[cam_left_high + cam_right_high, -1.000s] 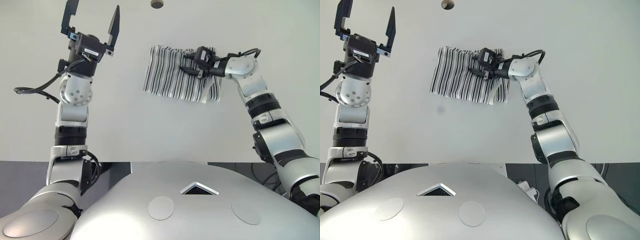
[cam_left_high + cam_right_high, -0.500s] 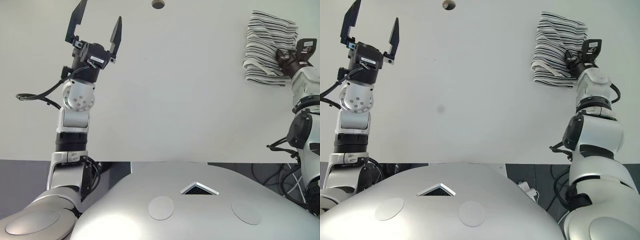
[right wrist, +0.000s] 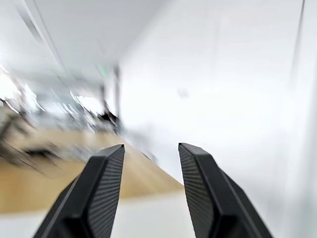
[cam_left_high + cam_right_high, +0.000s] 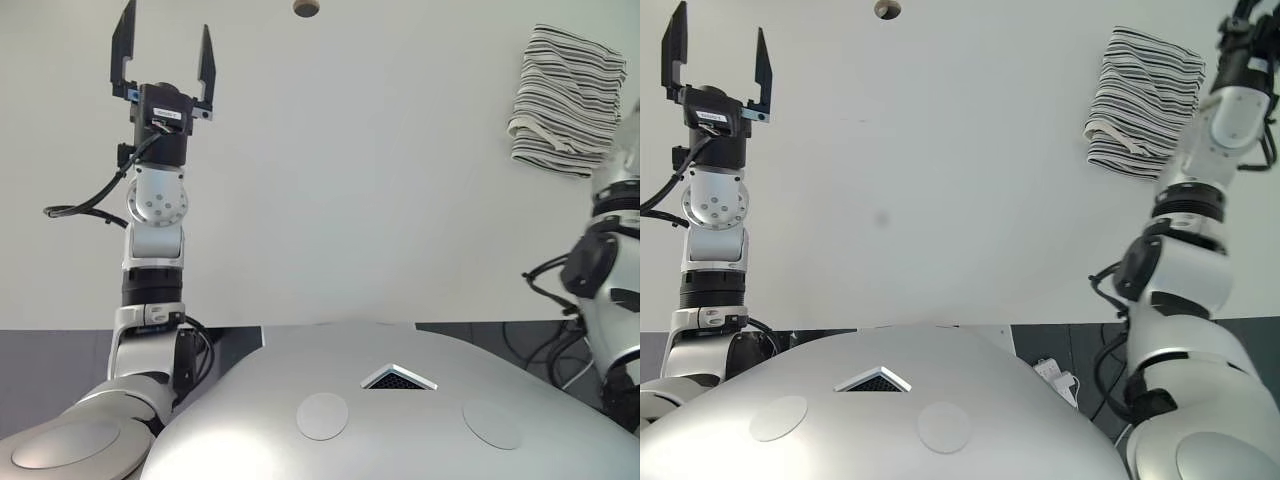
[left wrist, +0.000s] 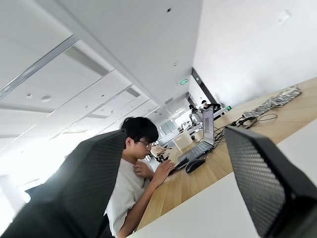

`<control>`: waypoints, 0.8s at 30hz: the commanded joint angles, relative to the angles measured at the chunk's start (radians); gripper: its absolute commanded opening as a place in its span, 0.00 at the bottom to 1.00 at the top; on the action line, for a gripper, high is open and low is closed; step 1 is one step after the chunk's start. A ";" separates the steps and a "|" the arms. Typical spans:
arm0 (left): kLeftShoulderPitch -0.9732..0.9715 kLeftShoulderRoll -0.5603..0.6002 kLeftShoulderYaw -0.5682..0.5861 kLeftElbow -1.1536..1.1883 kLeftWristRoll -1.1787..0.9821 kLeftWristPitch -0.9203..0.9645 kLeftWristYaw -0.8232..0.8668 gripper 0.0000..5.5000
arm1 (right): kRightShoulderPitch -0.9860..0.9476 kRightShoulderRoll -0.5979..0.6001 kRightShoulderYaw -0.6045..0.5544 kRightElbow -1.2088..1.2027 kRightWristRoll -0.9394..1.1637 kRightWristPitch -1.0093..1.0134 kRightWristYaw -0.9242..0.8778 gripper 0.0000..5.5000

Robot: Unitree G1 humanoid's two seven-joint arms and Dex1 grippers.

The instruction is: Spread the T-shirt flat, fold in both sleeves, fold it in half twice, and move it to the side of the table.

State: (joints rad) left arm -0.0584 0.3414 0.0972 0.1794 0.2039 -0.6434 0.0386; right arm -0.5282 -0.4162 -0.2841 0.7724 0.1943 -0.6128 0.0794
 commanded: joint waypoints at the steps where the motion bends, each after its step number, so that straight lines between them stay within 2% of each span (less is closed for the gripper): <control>1: -0.083 -0.095 0.033 0.117 -0.058 -0.004 0.085 0.66 | 0.220 0.266 0.194 -0.367 -0.055 -0.043 -0.007 0.37; 5: -0.138 -0.200 0.021 0.182 -0.103 -0.012 0.126 0.66 | 0.267 0.398 0.264 -0.328 -0.144 -0.014 -0.068 0.37; 8: -0.158 -0.259 0.000 0.209 -0.107 -0.014 0.136 0.66 | 0.280 0.445 0.291 -0.289 -0.232 -0.038 -0.132 0.37; 13: -0.136 -0.269 -0.039 0.259 -0.009 -0.056 0.165 0.66 | 0.279 0.454 0.291 -0.264 -0.326 -0.040 -0.224 0.37; 24: -0.120 -0.266 -0.043 0.219 0.014 -0.083 0.176 0.66 | 0.273 0.449 0.296 -0.260 -0.329 -0.045 -0.228 0.37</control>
State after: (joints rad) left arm -0.1879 0.0726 0.0604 0.4201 0.2084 -0.7258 0.2070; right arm -0.2483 0.0334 0.0123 0.5076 -0.1406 -0.6614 -0.1506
